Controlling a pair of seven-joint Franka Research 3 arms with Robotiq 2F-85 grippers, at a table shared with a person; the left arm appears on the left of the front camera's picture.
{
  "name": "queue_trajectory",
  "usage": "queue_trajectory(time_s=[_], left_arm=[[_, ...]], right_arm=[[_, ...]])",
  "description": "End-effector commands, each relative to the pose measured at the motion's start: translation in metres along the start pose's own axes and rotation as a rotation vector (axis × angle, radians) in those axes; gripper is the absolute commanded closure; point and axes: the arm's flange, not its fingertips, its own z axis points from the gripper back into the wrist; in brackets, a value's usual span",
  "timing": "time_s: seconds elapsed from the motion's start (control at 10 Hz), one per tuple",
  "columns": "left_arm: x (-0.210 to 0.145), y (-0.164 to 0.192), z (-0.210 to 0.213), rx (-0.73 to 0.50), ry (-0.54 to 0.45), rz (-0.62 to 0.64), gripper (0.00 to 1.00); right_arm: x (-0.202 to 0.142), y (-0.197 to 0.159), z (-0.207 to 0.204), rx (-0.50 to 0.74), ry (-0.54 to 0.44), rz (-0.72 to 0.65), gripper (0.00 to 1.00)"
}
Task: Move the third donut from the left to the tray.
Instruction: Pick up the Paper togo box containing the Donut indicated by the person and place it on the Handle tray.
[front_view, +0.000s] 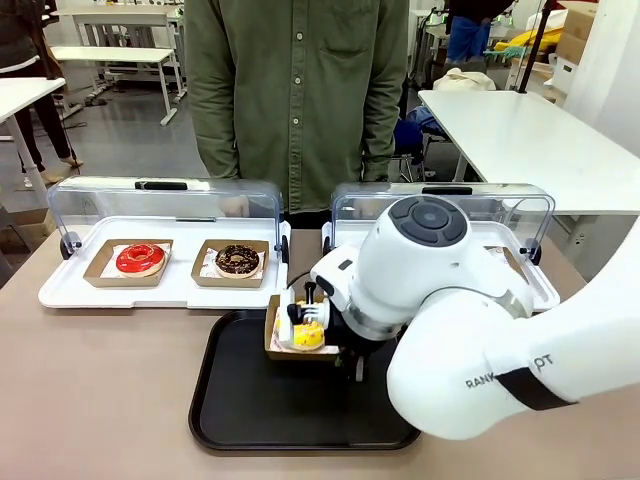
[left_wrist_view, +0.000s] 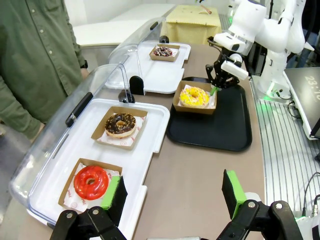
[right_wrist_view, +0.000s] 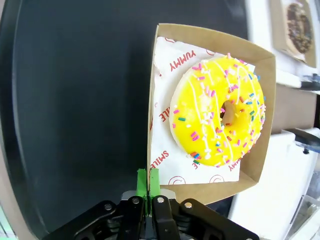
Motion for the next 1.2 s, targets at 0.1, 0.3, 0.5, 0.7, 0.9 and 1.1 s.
queue_trajectory(time_s=[0.1,0.3,0.5,0.7,0.9,1.1], left_arm=[[0.002,0.000,0.001,0.001,-0.024,-0.023,0.00],[0.002,0.000,0.001,0.001,-0.024,-0.023,0.00],[0.002,0.000,0.001,0.001,-0.024,-0.023,0.00],[0.002,0.000,0.001,0.001,-0.024,-0.023,0.00],[0.002,0.000,0.001,0.001,-0.024,-0.023,0.00],[0.002,0.000,0.001,0.001,-0.024,-0.023,0.00]], right_arm=[[-0.046,0.066,0.007,0.023,0.003,0.004,0.98],[-0.044,0.076,0.005,0.045,0.006,0.019,0.98],[-0.044,0.073,0.003,0.064,0.016,0.023,0.98],[-0.046,0.067,-0.001,0.096,0.006,0.035,0.42],[-0.048,0.065,0.002,0.105,-0.013,0.036,0.00],[-0.048,0.061,0.015,0.100,-0.033,0.016,0.00]])
